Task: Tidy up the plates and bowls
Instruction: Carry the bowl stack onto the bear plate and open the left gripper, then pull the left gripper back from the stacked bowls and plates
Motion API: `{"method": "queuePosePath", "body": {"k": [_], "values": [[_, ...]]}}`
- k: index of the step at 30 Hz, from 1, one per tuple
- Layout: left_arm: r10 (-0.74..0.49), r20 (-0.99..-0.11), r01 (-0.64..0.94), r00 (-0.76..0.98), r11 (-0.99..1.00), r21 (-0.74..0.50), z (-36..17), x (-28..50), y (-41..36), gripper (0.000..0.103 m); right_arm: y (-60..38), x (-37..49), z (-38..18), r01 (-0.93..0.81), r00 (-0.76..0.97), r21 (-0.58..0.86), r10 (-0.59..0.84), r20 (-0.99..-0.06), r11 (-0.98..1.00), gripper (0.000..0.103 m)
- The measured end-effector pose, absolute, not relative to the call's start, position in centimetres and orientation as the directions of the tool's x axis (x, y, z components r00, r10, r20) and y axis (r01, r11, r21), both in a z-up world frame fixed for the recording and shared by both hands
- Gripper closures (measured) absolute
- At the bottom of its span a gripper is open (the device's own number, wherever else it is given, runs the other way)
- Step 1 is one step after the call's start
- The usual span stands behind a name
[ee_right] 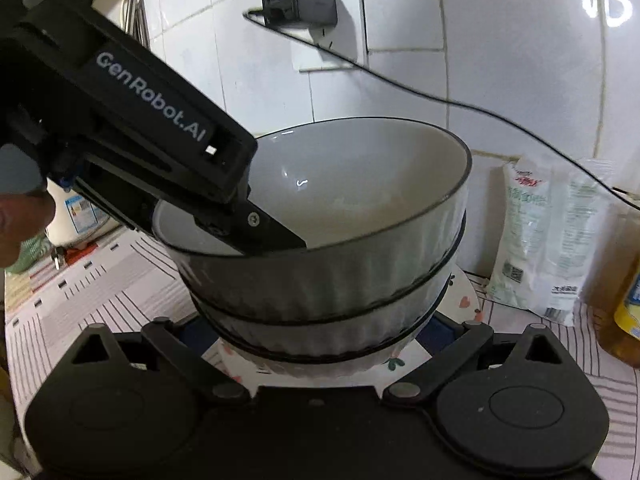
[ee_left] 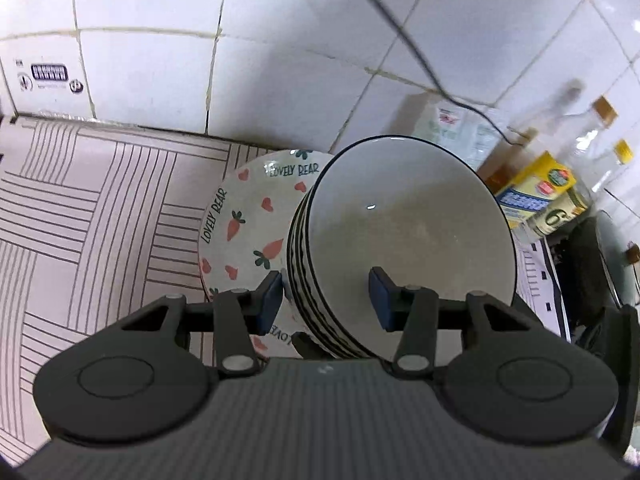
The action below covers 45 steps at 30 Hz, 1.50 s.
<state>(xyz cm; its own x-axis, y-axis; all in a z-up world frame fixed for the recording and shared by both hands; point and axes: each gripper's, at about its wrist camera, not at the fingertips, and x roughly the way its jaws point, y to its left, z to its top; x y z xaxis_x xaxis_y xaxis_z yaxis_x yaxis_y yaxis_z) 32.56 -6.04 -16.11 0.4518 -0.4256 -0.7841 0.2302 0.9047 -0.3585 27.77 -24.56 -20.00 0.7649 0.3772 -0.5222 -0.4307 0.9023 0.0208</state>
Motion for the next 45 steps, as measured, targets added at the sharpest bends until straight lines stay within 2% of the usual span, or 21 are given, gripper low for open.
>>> {"method": "queuePosePath", "body": {"k": [16, 34, 39, 45], "values": [[-0.368, -0.821, 0.202, 0.436, 0.929, -0.310, -18.7, 35.3, -7.2, 0.058, -23.9, 31.5, -22.3, -0.466, 0.713, 0.010, 0.382, -0.588, 0.884, 0.002], [-0.363, -0.819, 0.158, 0.445, 0.932, -0.327, -19.0, 35.7, -6.7, 0.057, -22.2, 31.4, -22.5, -0.439, 0.725, -0.011, 0.347, -0.594, 0.898, 0.002], [-0.326, -0.819, 0.130, 0.473, 0.945, -0.301, -18.3, 35.0, -6.8, 0.054, -21.3, 30.8, -21.7, -0.412, 0.724, -0.024, 0.311, -0.616, 0.911, 0.002], [-0.337, -0.802, 0.113, 0.493, 0.939, -0.325, -16.6, 33.3, -6.0, 0.049, -21.7, 28.5, -20.3, -0.361, 0.726, 0.031, 0.302, -0.617, 0.932, 0.002]]}}
